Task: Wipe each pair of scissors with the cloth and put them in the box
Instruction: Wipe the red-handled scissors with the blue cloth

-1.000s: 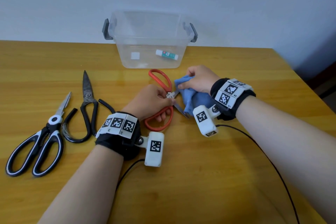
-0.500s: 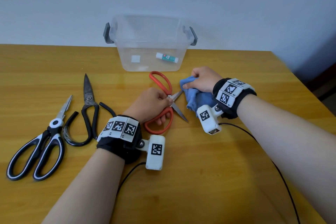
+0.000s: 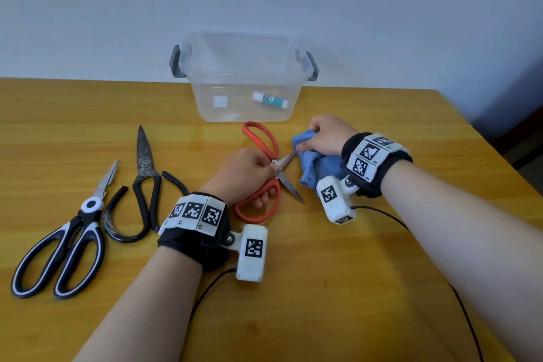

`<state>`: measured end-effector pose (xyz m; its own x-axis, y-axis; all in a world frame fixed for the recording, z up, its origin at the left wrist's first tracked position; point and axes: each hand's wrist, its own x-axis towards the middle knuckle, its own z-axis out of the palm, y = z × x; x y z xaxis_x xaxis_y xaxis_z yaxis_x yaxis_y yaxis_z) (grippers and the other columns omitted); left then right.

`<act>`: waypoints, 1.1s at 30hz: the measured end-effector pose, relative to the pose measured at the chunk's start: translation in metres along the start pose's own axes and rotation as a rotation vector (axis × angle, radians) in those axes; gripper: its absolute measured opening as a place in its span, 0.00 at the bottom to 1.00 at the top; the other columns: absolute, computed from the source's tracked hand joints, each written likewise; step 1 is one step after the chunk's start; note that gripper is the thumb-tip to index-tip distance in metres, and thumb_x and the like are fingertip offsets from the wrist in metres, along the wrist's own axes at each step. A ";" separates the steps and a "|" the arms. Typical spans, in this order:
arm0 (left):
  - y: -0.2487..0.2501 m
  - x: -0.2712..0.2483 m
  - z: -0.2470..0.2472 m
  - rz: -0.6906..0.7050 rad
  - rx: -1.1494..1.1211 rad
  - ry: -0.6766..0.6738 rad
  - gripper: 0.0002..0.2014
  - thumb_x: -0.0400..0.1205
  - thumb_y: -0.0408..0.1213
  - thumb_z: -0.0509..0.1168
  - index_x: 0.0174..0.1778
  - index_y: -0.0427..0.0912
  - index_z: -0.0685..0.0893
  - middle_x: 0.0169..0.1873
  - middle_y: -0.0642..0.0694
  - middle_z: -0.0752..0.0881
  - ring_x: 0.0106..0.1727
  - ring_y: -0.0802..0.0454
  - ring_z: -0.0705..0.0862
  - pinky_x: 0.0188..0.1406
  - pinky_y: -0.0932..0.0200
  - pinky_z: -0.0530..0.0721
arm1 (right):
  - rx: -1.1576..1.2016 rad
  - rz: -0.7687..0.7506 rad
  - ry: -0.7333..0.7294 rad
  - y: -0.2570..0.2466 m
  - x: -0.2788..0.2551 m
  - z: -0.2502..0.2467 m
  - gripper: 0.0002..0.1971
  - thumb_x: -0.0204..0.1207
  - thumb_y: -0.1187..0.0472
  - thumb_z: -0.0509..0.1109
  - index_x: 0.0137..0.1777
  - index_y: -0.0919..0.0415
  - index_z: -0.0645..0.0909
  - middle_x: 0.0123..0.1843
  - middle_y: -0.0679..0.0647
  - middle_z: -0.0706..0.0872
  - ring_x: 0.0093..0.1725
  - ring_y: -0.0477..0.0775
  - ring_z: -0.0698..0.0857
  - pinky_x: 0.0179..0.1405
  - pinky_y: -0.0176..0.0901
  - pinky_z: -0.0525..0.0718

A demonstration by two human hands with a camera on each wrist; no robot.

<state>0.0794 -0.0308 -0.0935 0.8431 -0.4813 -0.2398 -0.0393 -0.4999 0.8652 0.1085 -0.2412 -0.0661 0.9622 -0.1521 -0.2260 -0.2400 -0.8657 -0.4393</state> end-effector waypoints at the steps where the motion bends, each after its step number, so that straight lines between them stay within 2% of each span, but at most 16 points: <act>1: 0.000 0.000 0.000 -0.002 -0.005 -0.001 0.16 0.90 0.40 0.65 0.39 0.35 0.84 0.29 0.38 0.91 0.20 0.48 0.84 0.19 0.61 0.81 | -0.016 0.010 0.013 0.000 0.000 -0.002 0.18 0.74 0.52 0.81 0.40 0.57 0.73 0.39 0.51 0.76 0.42 0.53 0.76 0.33 0.44 0.69; 4: 0.000 0.000 0.000 -0.002 -0.019 0.002 0.17 0.90 0.40 0.65 0.38 0.34 0.84 0.27 0.40 0.91 0.20 0.48 0.84 0.20 0.60 0.83 | 0.093 -0.029 0.022 -0.011 -0.002 -0.004 0.16 0.74 0.53 0.82 0.39 0.56 0.76 0.39 0.50 0.79 0.40 0.50 0.78 0.33 0.41 0.70; 7: 0.000 0.000 0.000 0.012 -0.011 -0.003 0.16 0.90 0.37 0.64 0.40 0.31 0.84 0.24 0.43 0.89 0.18 0.50 0.83 0.20 0.60 0.82 | 0.126 -0.121 -0.117 -0.025 -0.015 0.007 0.17 0.70 0.50 0.84 0.41 0.59 0.79 0.38 0.52 0.79 0.37 0.49 0.77 0.34 0.42 0.71; 10: 0.000 -0.001 -0.001 0.017 0.014 -0.004 0.17 0.90 0.38 0.64 0.38 0.32 0.86 0.25 0.42 0.90 0.18 0.50 0.84 0.19 0.63 0.81 | 0.134 -0.090 -0.143 -0.018 -0.015 0.013 0.19 0.71 0.48 0.84 0.41 0.58 0.77 0.38 0.52 0.79 0.37 0.50 0.77 0.33 0.42 0.71; 16: 0.000 0.000 0.000 -0.001 0.014 -0.007 0.16 0.90 0.40 0.65 0.40 0.34 0.85 0.29 0.40 0.91 0.20 0.48 0.85 0.20 0.61 0.83 | 0.073 0.016 -0.003 0.008 0.001 -0.002 0.19 0.73 0.49 0.83 0.37 0.57 0.75 0.36 0.50 0.76 0.34 0.48 0.74 0.32 0.42 0.70; 18: 0.000 0.000 -0.001 -0.002 0.005 -0.009 0.15 0.90 0.40 0.65 0.41 0.34 0.85 0.28 0.40 0.91 0.21 0.48 0.85 0.20 0.61 0.82 | 0.058 0.015 0.013 0.011 0.005 -0.002 0.18 0.73 0.52 0.83 0.40 0.57 0.76 0.38 0.50 0.78 0.38 0.50 0.76 0.35 0.43 0.71; 20: -0.001 0.000 -0.001 -0.005 -0.009 -0.006 0.15 0.91 0.40 0.64 0.44 0.32 0.85 0.29 0.39 0.92 0.22 0.47 0.85 0.21 0.61 0.83 | 0.021 0.019 0.100 0.011 0.008 -0.003 0.15 0.73 0.55 0.82 0.43 0.56 0.77 0.43 0.52 0.82 0.43 0.54 0.80 0.38 0.45 0.74; 22: -0.001 0.000 -0.002 -0.010 -0.004 0.009 0.16 0.91 0.41 0.63 0.47 0.32 0.86 0.29 0.39 0.92 0.22 0.47 0.85 0.22 0.61 0.83 | 0.029 -0.007 0.196 0.009 0.006 -0.007 0.13 0.73 0.58 0.81 0.45 0.56 0.77 0.47 0.51 0.85 0.47 0.55 0.83 0.37 0.44 0.76; 24: -0.002 0.001 -0.001 -0.011 -0.009 0.019 0.15 0.91 0.41 0.63 0.46 0.32 0.85 0.29 0.40 0.91 0.21 0.48 0.85 0.21 0.61 0.82 | 0.103 -0.111 0.210 0.001 -0.001 -0.011 0.11 0.71 0.60 0.81 0.48 0.57 0.82 0.49 0.49 0.86 0.48 0.50 0.84 0.37 0.39 0.76; 26: -0.001 0.001 0.000 -0.014 -0.022 0.022 0.15 0.91 0.39 0.63 0.45 0.32 0.84 0.27 0.41 0.91 0.20 0.48 0.84 0.20 0.61 0.82 | 0.130 -0.231 0.140 -0.011 -0.014 -0.009 0.10 0.71 0.61 0.81 0.51 0.54 0.87 0.48 0.46 0.88 0.47 0.45 0.84 0.38 0.35 0.76; 29: -0.001 0.001 0.000 -0.013 -0.011 0.022 0.16 0.91 0.37 0.63 0.40 0.32 0.85 0.24 0.42 0.89 0.18 0.49 0.83 0.20 0.63 0.81 | 0.013 -0.343 -0.036 -0.024 -0.026 0.004 0.09 0.73 0.58 0.79 0.52 0.47 0.93 0.48 0.43 0.92 0.49 0.42 0.87 0.38 0.26 0.76; 32: -0.001 0.002 -0.001 -0.015 0.016 0.015 0.19 0.91 0.37 0.62 0.38 0.29 0.87 0.22 0.43 0.88 0.18 0.50 0.83 0.21 0.64 0.80 | -0.017 -0.346 -0.118 -0.026 -0.031 0.008 0.10 0.75 0.56 0.78 0.54 0.43 0.94 0.51 0.41 0.94 0.51 0.41 0.89 0.48 0.32 0.85; 33: -0.001 0.002 -0.001 -0.015 0.017 0.012 0.20 0.90 0.37 0.62 0.38 0.28 0.88 0.22 0.42 0.88 0.19 0.49 0.84 0.21 0.63 0.80 | -0.019 -0.352 -0.121 -0.027 -0.032 0.008 0.10 0.75 0.56 0.79 0.54 0.44 0.94 0.50 0.40 0.93 0.50 0.40 0.88 0.47 0.31 0.84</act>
<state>0.0816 -0.0299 -0.0943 0.8498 -0.4654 -0.2474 -0.0358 -0.5192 0.8539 0.0831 -0.2095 -0.0540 0.9629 0.2130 -0.1655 0.1065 -0.8639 -0.4923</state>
